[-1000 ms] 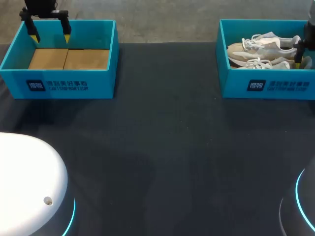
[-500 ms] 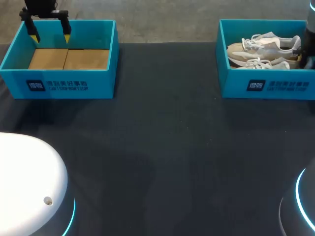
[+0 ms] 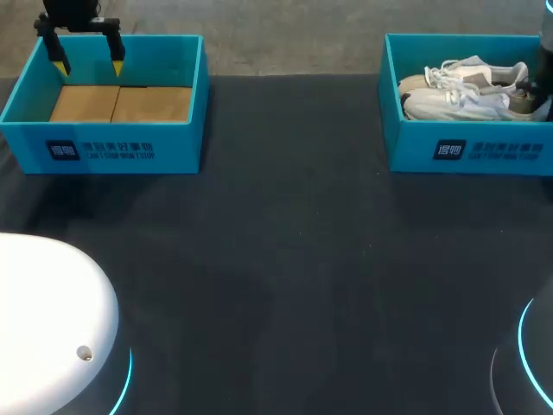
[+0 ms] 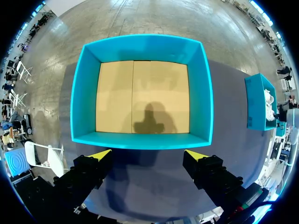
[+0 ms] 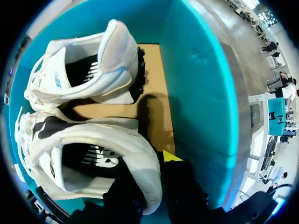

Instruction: Take the shoe out of the shoebox, open the shoe tongue, remove and reinsert the insole, then place the shoe into the shoebox

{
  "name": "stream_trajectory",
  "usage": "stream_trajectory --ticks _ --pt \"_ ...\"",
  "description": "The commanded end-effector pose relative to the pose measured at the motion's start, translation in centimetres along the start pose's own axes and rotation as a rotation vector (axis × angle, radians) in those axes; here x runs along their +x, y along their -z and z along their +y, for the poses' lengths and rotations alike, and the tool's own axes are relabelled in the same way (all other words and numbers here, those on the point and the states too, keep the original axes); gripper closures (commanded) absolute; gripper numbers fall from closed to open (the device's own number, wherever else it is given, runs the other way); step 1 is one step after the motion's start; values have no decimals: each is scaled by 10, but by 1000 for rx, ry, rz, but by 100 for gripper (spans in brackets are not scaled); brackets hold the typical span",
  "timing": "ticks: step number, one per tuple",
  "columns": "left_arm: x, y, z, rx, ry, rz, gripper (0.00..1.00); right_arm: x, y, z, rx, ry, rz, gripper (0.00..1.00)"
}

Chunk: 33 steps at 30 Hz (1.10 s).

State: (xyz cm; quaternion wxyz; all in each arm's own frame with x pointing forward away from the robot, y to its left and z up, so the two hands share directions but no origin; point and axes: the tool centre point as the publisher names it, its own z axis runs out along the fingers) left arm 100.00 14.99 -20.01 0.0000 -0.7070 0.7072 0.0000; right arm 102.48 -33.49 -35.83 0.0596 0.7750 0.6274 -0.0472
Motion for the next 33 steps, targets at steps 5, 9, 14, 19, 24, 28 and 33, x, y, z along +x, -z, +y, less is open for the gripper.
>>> stream_trajectory --ticks 5,9,14,19,24,28,33 --pt "0 0 0 0 0 0 0 -12 55 -10 -35 -25 -10 100" --pt "0 0 0 0 0 0 0 -13 86 -11 -39 -29 -57 100" --pt "0 0 0 0 0 0 0 -12 118 -13 -52 -20 -93 100" --pt "0 0 0 0 0 0 0 -11 144 -17 -48 -12 -99 100" --pt "0 0 0 0 0 0 0 -9 171 -19 -48 0 -109 100" --pt "0 0 0 0 0 0 0 -9 186 -19 -49 3 -122 100" --pt "0 0 0 0 0 0 0 -9 190 -19 -46 -4 -121 100"
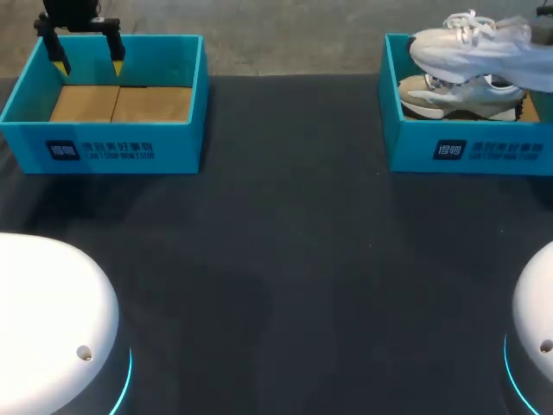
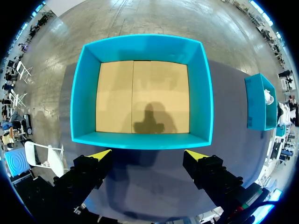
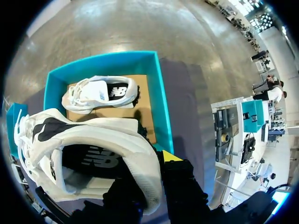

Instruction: Take the shoe out of the shoebox, open the shoe tongue, remove and reinsert the insole, then place the shoe into the shoebox

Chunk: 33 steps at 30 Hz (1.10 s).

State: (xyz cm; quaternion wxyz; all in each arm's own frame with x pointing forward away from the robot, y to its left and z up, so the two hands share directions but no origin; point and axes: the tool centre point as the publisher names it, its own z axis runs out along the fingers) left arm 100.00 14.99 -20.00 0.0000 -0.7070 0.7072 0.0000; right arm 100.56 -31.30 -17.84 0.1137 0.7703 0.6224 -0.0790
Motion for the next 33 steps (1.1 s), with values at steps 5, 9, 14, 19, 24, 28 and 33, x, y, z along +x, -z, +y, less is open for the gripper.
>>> stream_trajectory --ticks 5,9,14,19,24,28,33 --pt "0 0 0 0 0 0 0 -1 9 -2 -2 -1 -2 100" --pt "0 0 0 0 0 0 0 -1 9 -2 -2 -1 -2 100" --pt "0 0 0 0 0 0 0 -1 9 -2 -2 -1 -2 100" --pt "0 0 0 0 0 0 0 3 13 -14 -8 9 -3 100" --pt "0 0 0 0 0 0 0 17 22 -36 -4 10 -14 100" --pt "0 0 0 0 0 0 0 31 35 -59 2 -5 -11 100" --pt "0 0 0 0 0 0 0 52 48 -92 4 -9 -17 100"
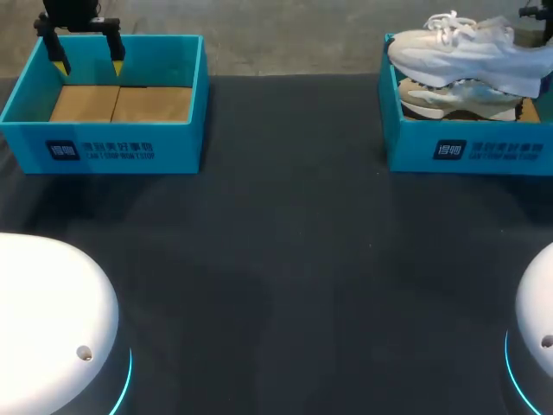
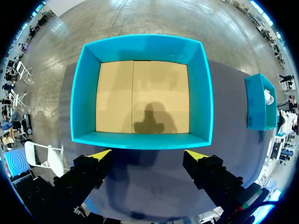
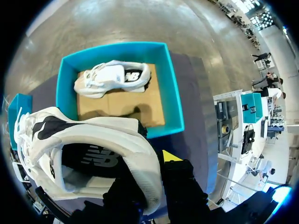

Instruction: Take the shoe out of the shoebox, open the shoe tongue, remove and reinsert the insole, then place the shoe into the shoebox

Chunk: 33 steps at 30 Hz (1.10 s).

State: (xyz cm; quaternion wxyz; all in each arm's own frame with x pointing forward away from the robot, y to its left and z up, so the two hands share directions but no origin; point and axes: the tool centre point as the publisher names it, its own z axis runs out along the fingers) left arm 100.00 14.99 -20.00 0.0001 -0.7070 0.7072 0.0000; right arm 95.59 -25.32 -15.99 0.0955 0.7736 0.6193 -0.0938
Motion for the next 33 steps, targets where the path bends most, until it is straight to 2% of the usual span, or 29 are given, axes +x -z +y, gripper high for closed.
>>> stream_trajectory --ticks 1,11,25,27,29,33 --pt "0 0 0 0 0 0 0 15 13 -40 -44 -10 -18 100" --pt "0 0 0 0 0 0 0 57 31 -109 -40 -24 -55 100" --pt "0 0 0 0 0 0 0 130 42 -227 -62 21 -126 100" --pt "0 0 0 0 0 0 0 136 43 -237 -64 25 -126 100" --pt "0 0 0 0 0 0 0 149 45 -257 -67 44 -116 100" --pt "0 0 0 0 0 0 0 165 44 -279 -68 77 -117 100"
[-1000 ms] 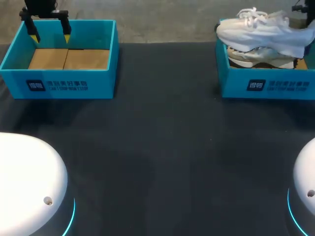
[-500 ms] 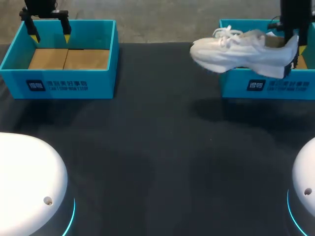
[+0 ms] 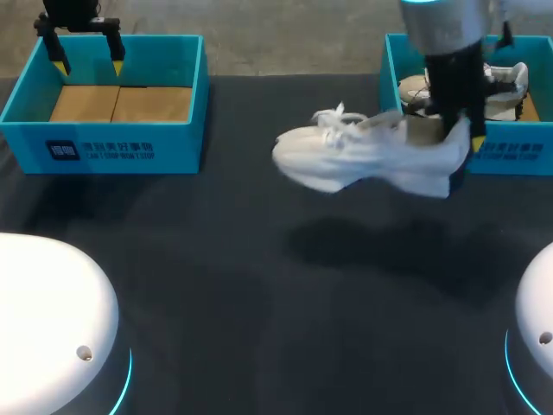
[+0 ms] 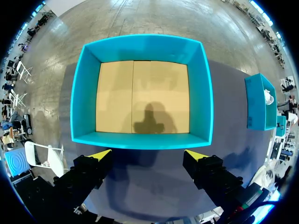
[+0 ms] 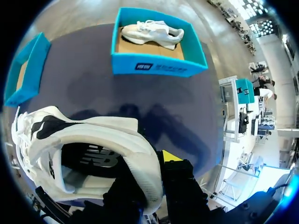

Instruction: Take the shoe out of the shoebox, open the shoe tongue, remove and reinsert the insole, then place the shoe into the shoebox

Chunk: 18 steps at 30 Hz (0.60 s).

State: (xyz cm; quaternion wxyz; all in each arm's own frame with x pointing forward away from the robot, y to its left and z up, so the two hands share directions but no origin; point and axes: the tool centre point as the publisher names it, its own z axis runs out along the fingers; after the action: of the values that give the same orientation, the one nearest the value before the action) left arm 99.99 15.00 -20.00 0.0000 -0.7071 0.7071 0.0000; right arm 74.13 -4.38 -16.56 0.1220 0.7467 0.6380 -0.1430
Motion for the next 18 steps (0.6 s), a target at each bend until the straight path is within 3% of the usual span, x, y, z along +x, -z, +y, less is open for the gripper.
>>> stream_trajectory --ticks 1,8,18 --pt "0 0 0 0 0 0 0 22 1 -33 -80 17 -12 100" --pt "0 0 0 0 0 0 0 53 -2 -61 -69 59 -23 100" --pt "0 0 0 0 0 0 0 95 -8 -76 -57 125 -13 100"
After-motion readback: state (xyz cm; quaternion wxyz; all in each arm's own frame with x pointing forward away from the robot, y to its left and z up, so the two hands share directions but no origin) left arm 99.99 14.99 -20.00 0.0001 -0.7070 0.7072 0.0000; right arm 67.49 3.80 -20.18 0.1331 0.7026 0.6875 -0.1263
